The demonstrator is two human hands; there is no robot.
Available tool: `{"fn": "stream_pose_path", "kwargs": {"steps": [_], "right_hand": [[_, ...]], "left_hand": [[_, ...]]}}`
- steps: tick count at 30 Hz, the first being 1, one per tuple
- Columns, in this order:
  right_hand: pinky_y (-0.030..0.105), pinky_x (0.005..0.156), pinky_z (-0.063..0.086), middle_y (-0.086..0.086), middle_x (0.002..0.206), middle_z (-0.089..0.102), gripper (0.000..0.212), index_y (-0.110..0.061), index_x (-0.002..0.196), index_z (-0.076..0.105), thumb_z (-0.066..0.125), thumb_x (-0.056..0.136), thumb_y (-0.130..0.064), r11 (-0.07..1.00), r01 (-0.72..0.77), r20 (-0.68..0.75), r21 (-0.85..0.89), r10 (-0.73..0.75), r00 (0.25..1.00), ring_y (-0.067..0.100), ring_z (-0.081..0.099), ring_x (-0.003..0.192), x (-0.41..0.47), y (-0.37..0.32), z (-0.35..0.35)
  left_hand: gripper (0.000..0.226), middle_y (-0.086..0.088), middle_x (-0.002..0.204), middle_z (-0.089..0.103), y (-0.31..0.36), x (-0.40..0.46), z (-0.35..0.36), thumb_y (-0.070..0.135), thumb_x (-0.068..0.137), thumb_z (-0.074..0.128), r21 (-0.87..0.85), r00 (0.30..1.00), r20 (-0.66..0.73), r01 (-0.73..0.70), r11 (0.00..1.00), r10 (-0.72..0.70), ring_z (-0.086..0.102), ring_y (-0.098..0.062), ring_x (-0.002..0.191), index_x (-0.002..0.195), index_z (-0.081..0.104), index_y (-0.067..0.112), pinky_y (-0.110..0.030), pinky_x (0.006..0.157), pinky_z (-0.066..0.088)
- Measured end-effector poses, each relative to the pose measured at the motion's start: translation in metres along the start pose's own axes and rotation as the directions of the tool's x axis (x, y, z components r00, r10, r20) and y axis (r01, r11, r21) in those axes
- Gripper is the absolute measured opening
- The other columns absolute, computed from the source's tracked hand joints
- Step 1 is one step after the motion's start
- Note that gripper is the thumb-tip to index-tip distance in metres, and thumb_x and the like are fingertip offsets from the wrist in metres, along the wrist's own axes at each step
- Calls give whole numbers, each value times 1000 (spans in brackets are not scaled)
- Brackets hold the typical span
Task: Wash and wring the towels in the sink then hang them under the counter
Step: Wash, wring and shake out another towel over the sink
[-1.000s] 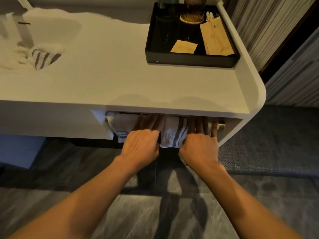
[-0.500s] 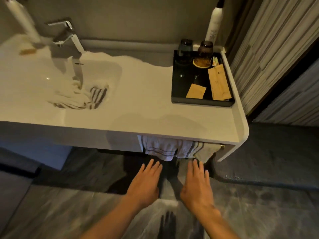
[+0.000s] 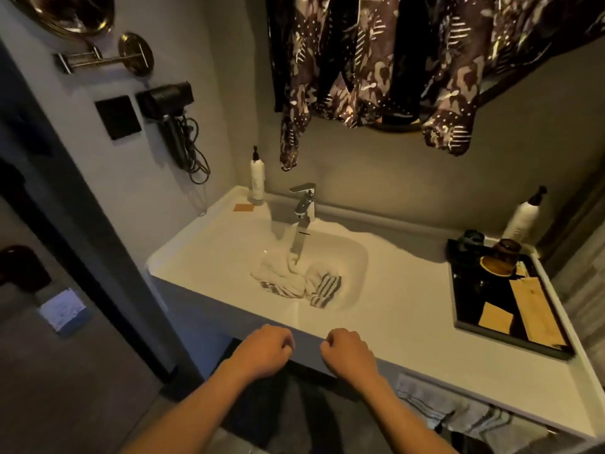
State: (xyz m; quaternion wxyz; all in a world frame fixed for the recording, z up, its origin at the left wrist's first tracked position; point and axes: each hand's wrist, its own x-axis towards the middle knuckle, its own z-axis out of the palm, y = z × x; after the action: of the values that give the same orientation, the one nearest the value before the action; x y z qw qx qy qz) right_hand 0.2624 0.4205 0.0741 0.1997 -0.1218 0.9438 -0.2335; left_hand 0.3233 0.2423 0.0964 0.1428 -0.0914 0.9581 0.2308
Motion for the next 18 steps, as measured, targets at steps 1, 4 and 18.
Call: {"fn": "stream_pose_path", "kwargs": {"steps": [1, 4, 18], "right_hand": [[32, 66, 47, 7, 92, 65, 29, -10, 94, 66, 46, 90, -30, 1000, 0, -18, 6, 0, 1000, 25, 57, 77, 9, -4, -5], [32, 65, 51, 8, 86, 68, 29, -5, 87, 65, 49, 88, -29, 994, -2, -15, 105, 4, 1000, 24, 63, 75, 53, -20, -14], [35, 85, 49, 17, 126, 61, 46, -6, 130, 52, 58, 91, -30, 1000, 16, 121, 18, -18, 992, 33, 59, 113, 340, -70, 59]], "left_hand": [[31, 4, 107, 72, -5, 6, -8, 30, 84, 42, -3, 1000, -14, 9, 1000, -9, 65, -16, 94, 97, 71, 29, -36, 83, 55], [32, 2, 105, 73, -31, 36, -29, 25, 86, 44, -58, 999, -37, 21, 998, -23, 64, -15, 86, 100, 72, 27, -29, 72, 52], [27, 7, 109, 71, -158, 240, -38, 22, 96, 46, -287, 962, -10, 260, 922, -274, 66, -13, 99, 107, 70, 28, -27, 85, 52]]}}
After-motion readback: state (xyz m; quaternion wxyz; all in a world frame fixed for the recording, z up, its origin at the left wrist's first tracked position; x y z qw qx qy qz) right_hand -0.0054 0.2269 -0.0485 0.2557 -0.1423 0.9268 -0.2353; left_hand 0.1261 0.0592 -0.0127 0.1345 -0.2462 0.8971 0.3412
